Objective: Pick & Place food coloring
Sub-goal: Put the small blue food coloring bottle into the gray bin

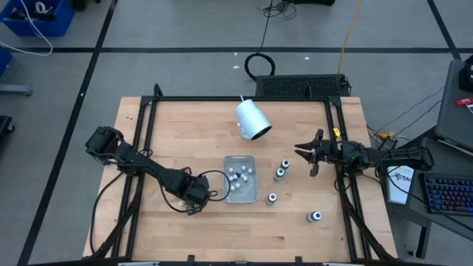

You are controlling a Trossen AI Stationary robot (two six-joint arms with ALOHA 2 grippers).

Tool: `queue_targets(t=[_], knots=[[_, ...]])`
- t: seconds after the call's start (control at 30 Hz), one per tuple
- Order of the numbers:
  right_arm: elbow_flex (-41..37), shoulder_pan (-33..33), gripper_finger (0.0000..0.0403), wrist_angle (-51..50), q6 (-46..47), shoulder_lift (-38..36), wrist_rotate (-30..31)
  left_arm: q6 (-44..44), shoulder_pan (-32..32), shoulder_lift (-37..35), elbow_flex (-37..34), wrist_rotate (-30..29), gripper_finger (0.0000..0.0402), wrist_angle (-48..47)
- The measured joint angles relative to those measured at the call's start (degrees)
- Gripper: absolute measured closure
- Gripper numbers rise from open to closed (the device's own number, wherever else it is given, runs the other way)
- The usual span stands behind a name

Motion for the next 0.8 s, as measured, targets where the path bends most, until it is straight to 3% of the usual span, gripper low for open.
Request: queue_targets(t=[0.8], knots=[[0.0,0.0,0.0325,0.0,0.0,0.0,0.0,2.7,0.0,0.1,1.3,-2.1,0.0334,-0.9]])
